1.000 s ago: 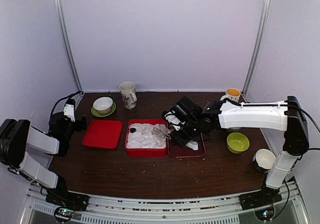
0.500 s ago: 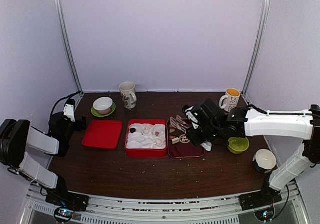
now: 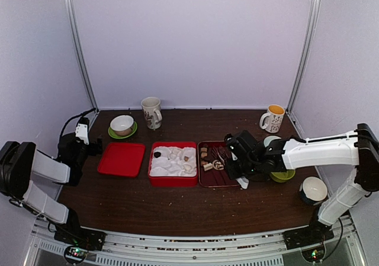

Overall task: Pack the chocolate
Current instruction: Place the clamp on the plate.

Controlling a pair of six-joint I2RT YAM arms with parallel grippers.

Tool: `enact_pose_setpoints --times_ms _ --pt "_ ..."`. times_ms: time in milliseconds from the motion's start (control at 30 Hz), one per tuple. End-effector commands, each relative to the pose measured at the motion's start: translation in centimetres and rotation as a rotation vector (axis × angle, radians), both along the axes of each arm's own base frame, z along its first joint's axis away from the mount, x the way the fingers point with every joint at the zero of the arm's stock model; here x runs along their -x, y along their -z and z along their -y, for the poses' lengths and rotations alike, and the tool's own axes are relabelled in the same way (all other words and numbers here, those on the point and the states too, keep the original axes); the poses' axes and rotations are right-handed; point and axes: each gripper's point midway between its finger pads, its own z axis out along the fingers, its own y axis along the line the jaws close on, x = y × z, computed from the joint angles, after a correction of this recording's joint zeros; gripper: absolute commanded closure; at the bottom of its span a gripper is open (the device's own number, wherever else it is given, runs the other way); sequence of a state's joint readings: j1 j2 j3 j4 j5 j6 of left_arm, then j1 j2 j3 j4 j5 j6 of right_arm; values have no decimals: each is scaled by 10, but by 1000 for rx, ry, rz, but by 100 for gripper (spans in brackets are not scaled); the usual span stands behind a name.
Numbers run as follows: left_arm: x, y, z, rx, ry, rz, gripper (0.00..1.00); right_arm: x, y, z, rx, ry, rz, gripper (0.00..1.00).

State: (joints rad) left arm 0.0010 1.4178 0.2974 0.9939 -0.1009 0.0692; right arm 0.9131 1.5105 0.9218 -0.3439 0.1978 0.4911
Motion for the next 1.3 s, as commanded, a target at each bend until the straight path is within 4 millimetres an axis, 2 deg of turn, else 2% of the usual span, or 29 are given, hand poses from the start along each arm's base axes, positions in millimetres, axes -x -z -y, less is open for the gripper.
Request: enact_pose_setpoints --times_ms 0,133,300,500,600,700,833,1000,1133,1233,1267 --pt "-4 -17 -4 1 -14 64 2 -9 14 -6 -62 50 -10 61" --pt "-4 -17 -4 1 -14 62 2 -11 26 -7 -53 70 -32 61" --pt "-5 -17 -5 1 -15 63 2 -10 42 7 -15 140 -52 60" --pt "-5 -17 -4 1 -13 63 2 -8 61 6 -20 140 -76 59" --pt "-5 -17 -5 1 -15 62 2 -12 62 3 -8 138 -69 59" --pt "-4 -17 -4 1 -14 62 2 -16 62 4 1 145 -49 51" --pt "-4 -17 -5 1 -15 63 2 -21 57 4 23 141 -39 48" --pt "-4 -17 -4 1 -14 64 2 -22 46 7 16 133 -6 29" --pt "-4 -17 -4 1 -14 62 2 -19 35 7 14 107 0 19" --pt "-5 -18 -5 1 -15 64 2 -19 27 9 7 103 22 1" --pt "-4 -17 -5 1 -15 62 2 -20 24 9 7 104 29 0"
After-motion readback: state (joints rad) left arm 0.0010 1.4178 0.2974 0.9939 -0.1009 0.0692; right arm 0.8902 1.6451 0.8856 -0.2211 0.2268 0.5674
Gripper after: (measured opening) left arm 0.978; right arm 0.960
